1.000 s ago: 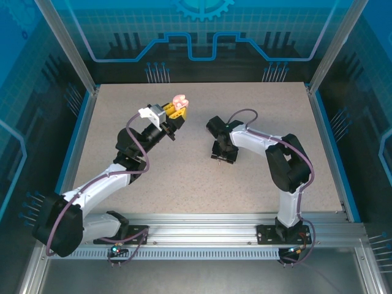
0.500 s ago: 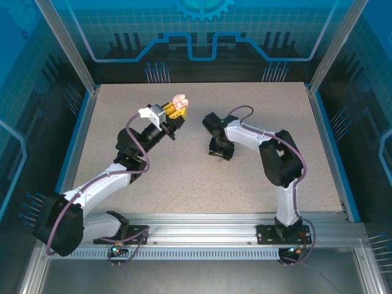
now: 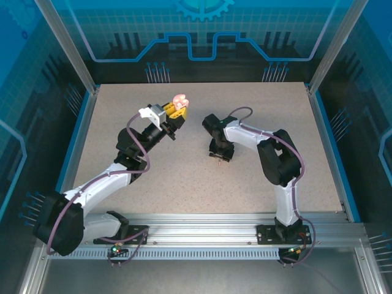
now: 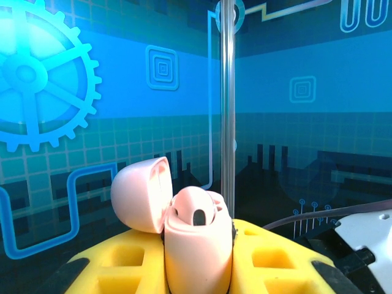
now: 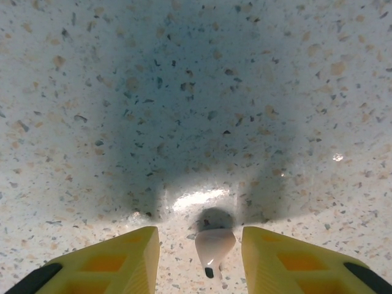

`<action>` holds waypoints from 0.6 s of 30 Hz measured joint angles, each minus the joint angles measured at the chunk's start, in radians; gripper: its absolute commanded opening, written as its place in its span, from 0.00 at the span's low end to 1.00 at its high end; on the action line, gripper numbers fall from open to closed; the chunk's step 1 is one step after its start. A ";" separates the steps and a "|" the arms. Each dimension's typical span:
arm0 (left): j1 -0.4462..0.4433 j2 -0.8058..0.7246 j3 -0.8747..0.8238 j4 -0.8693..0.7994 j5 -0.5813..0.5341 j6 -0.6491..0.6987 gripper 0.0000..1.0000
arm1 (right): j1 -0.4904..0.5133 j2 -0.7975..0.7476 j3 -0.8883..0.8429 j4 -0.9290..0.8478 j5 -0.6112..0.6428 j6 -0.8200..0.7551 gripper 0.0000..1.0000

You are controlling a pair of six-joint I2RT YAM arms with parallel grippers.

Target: Insert wireless bluetooth earbuds into charging case

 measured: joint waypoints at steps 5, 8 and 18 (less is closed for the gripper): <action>0.000 0.000 0.000 0.000 0.000 0.000 0.00 | 0.000 0.003 -0.019 0.011 -0.004 0.000 0.39; 0.000 0.000 0.000 0.000 0.000 0.000 0.00 | 0.000 0.003 -0.028 0.019 -0.005 -0.001 0.39; 0.000 0.000 0.000 0.000 -0.008 0.000 0.00 | -0.002 -0.008 -0.050 0.041 -0.007 -0.013 0.36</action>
